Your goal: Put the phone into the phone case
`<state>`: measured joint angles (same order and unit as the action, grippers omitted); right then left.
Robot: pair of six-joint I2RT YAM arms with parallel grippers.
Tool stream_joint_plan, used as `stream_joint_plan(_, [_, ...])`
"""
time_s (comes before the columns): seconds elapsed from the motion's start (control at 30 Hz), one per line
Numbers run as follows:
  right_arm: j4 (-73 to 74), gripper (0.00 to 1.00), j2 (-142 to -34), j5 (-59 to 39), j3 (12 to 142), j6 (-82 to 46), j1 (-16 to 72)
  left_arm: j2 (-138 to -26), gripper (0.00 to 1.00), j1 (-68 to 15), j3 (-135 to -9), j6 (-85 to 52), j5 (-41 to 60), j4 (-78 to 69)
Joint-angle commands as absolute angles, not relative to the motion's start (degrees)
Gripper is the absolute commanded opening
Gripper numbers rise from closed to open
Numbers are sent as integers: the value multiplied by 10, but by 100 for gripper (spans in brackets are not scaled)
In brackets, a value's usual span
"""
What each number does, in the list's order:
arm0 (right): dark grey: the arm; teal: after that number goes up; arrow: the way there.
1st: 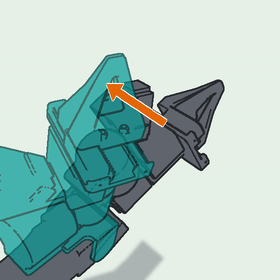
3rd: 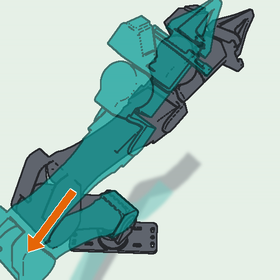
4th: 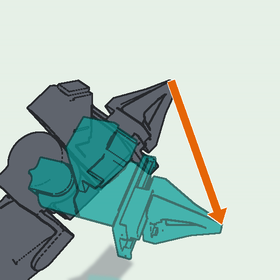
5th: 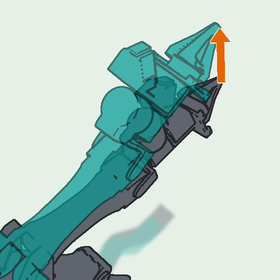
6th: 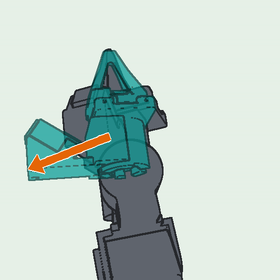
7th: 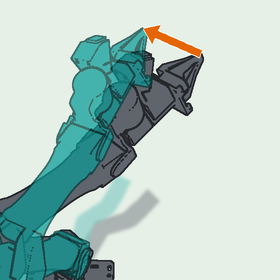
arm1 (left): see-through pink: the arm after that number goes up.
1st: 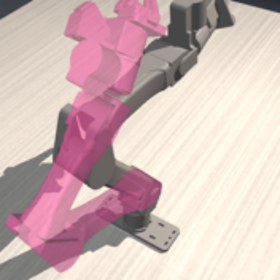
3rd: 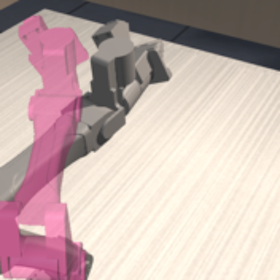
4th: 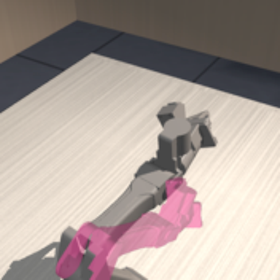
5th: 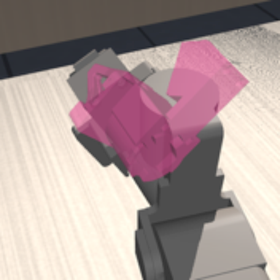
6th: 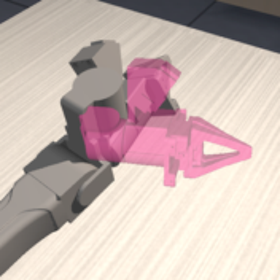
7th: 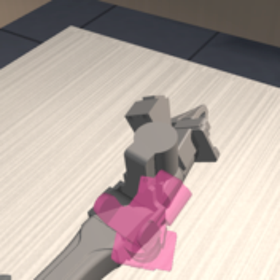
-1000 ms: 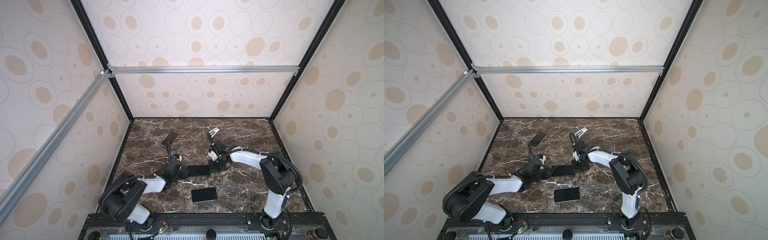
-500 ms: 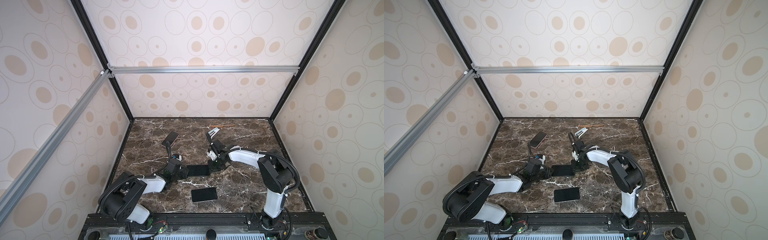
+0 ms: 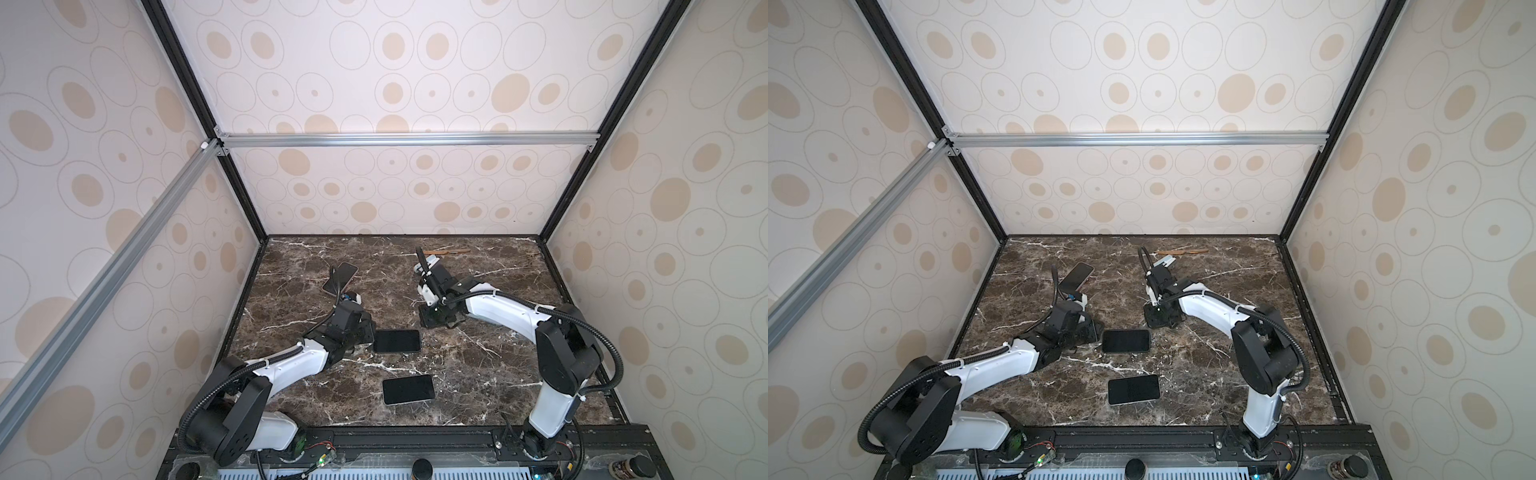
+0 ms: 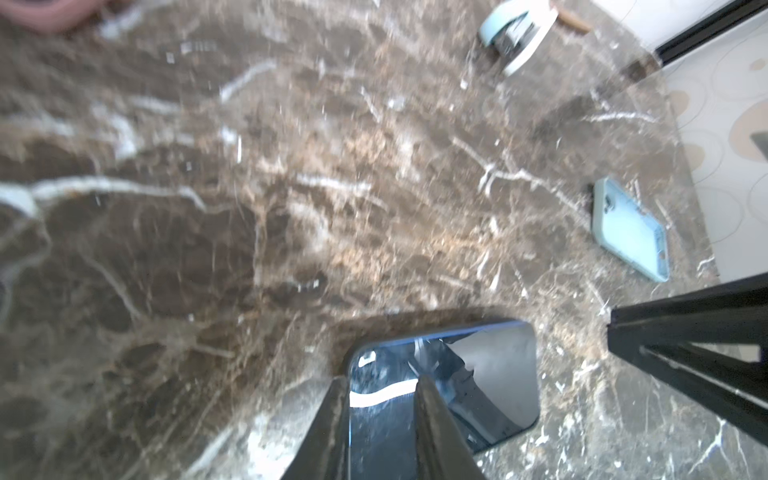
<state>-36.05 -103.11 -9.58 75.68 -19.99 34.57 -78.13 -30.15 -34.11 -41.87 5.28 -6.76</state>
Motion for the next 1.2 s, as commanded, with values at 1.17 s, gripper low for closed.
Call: stream_joint_plan(1.17, [-374,12,-1171,-186,775,-180,332,-912,19,-274,-362,-364,135,-47])
